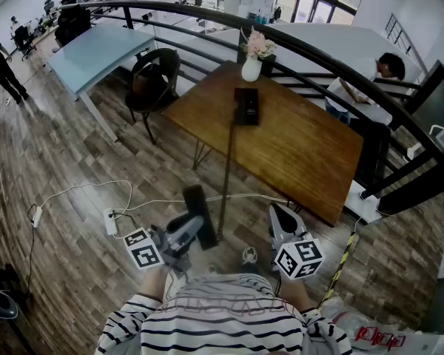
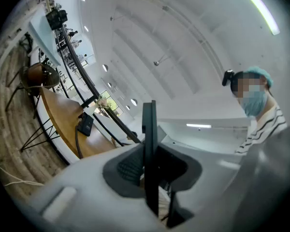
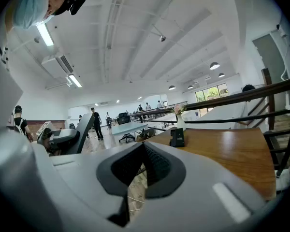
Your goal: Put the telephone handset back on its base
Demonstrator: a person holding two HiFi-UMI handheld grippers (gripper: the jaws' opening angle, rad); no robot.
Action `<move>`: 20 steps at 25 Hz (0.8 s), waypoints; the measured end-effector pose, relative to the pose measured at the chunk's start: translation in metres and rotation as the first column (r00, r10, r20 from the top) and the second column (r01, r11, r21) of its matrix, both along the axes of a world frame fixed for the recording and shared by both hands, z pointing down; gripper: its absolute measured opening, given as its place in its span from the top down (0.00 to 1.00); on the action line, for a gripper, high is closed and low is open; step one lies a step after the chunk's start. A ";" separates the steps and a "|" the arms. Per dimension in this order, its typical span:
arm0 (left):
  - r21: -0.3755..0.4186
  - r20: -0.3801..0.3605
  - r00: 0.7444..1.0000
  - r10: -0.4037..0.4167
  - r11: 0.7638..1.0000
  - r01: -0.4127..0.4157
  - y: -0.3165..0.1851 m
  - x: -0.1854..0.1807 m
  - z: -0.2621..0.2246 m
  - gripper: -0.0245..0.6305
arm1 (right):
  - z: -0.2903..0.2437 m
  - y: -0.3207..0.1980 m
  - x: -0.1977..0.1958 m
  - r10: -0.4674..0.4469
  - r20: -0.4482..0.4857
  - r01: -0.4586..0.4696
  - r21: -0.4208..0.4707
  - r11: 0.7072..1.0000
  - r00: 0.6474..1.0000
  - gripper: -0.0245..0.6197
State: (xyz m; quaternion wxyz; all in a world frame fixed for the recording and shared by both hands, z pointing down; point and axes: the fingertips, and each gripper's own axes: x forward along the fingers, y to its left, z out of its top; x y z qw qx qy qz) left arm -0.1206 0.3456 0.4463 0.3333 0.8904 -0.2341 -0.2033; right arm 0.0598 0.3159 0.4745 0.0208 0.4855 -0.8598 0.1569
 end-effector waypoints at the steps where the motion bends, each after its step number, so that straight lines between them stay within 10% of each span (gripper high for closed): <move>1: 0.001 0.000 1.000 0.000 1.000 0.000 0.000 -0.001 0.001 0.85 | -0.001 -0.001 0.000 0.003 0.009 -0.003 0.005 1.000 1.000 0.96; 20: -0.026 -0.010 0.998 -0.063 0.998 0.063 -0.120 0.037 0.009 0.85 | 0.009 -0.134 0.034 -0.066 0.076 0.068 -0.023 0.997 0.995 0.96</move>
